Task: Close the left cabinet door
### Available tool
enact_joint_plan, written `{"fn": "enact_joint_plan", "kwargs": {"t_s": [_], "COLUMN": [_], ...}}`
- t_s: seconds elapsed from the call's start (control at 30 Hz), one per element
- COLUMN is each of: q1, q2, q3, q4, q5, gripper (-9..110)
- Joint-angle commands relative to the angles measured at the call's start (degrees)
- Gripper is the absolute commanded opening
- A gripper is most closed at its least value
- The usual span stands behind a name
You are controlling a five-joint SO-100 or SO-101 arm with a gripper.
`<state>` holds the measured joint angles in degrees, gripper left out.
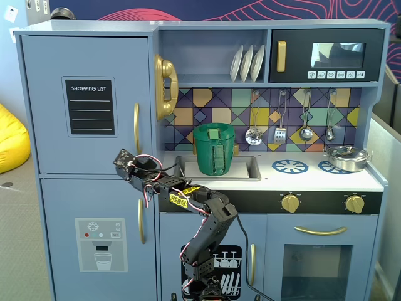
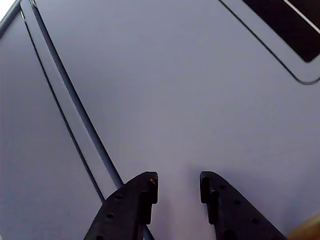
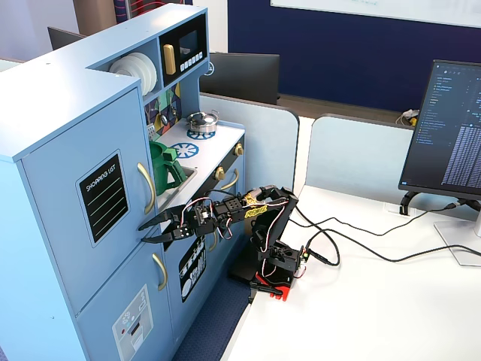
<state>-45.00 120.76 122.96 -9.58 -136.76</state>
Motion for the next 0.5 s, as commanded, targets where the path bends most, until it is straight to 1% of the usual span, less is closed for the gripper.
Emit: {"fn": "enact_joint_plan", "kwargs": {"t_s": [0.0, 0.1, 0.2, 0.33, 0.47], "q1": [1.58, 0.79, 2.55, 8.53, 16.79], "q2": [5.45, 12.3, 19.42, 29.36, 40.43], "q3": [0.79, 3.25, 6.86, 12.66, 19.42], "q4": [0.0, 9.4, 19.51, 34.01, 50.1], "q5": [3.08, 7.12, 10.81, 16.26, 21.27], "gripper": [0, 0, 0, 0, 0]}}
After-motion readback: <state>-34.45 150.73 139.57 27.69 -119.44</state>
